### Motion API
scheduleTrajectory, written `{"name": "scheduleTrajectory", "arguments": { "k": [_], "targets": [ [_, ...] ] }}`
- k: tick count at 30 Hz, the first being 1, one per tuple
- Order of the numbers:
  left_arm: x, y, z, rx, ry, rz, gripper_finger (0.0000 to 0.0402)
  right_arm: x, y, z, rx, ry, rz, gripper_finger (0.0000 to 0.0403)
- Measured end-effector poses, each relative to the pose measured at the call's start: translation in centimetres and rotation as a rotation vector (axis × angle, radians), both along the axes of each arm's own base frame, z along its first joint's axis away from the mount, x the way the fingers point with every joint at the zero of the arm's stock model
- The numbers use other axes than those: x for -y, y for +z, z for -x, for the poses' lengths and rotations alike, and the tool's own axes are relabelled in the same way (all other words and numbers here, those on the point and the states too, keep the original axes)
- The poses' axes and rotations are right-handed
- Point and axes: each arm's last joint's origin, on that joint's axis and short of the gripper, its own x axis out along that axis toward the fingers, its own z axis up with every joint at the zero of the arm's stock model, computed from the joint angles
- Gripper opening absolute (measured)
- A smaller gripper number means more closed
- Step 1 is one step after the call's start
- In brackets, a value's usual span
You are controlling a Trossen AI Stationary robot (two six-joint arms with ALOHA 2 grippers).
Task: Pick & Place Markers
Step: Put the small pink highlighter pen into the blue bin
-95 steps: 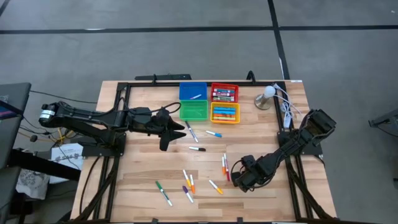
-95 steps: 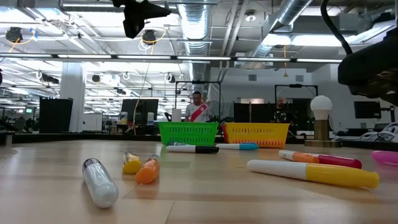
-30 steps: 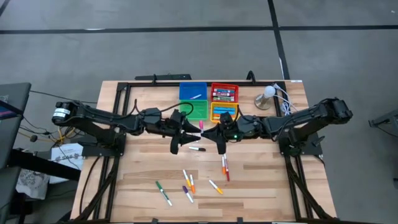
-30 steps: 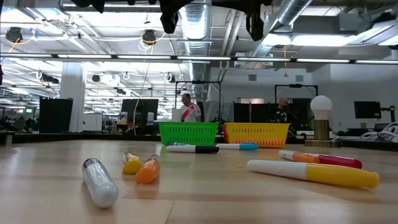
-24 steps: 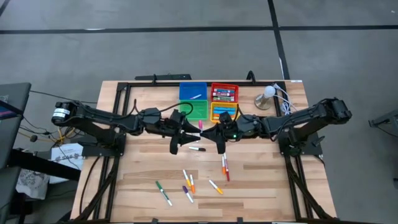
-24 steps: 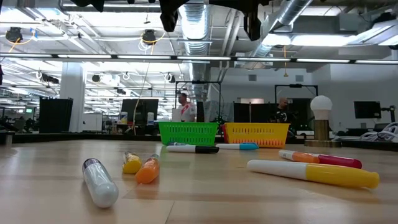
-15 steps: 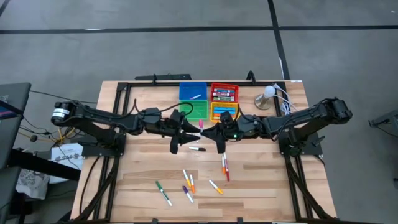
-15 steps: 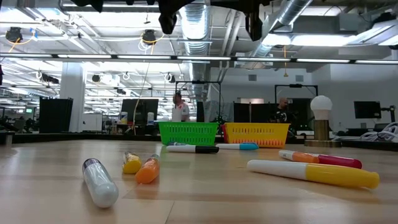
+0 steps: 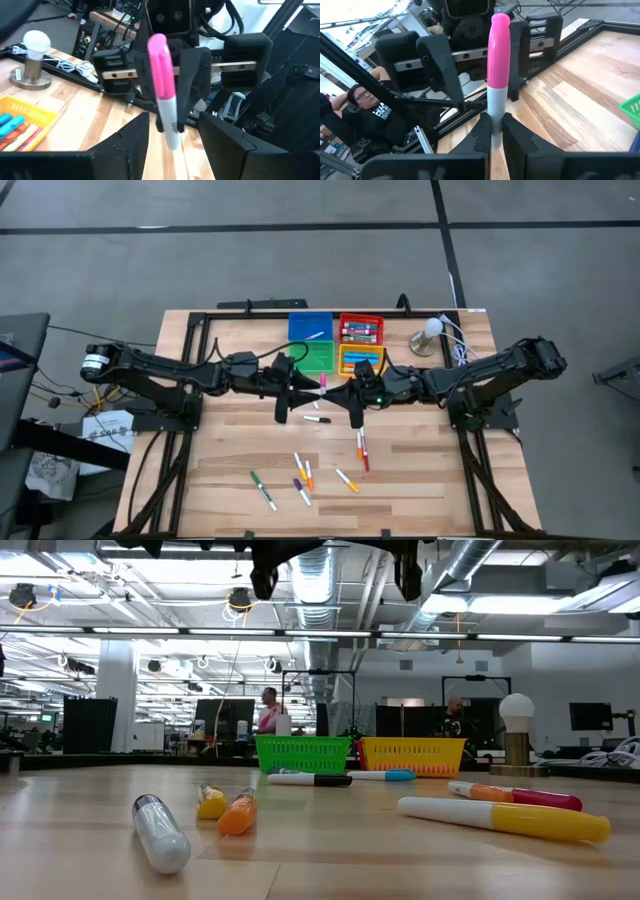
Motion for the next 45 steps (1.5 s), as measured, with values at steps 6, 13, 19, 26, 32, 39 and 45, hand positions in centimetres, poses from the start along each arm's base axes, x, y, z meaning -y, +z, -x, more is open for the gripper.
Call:
{"name": "scheduleTrajectory", "arguments": {
  "k": [6,13,19,26,32,39,45],
  "targets": [
    [-0.5,0.2,0.0,0.016,0.02,0.046,0.0172,0.0,0.0,0.0,0.0,0.004,-0.001,0.0015],
    [-0.4,0.4,0.0,0.033,0.016,0.069,0.0172,0.1,0.0,-0.1,-0.001,0.009,-0.002,0.0015],
    [-0.4,0.4,0.0,0.036,0.016,0.073,0.0172,0.2,-0.1,-0.1,-0.002,0.01,0.002,0.0014],
    [-0.4,-0.5,-0.8,0.013,0.018,0.101,0.0172,0.2,0.1,-0.1,0.011,0.014,0.005,0.0015],
    [-0.3,-0.6,-1.2,0.048,0.014,0.093,0.0172,0.2,0.1,-0.1,0.018,0.015,0.011,0.0014],
    [-0.4,-0.3,-1.0,0.064,0.016,0.097,0.0172,0.2,0.1,-0.2,0.018,0.015,0.011,0.0014],
    [-0.4,-0.2,-1.0,0.067,0.02,0.099,0.0128,0.2,0.1,-0.2,0.017,0.015,0.011,0.0015]
  ]
}}
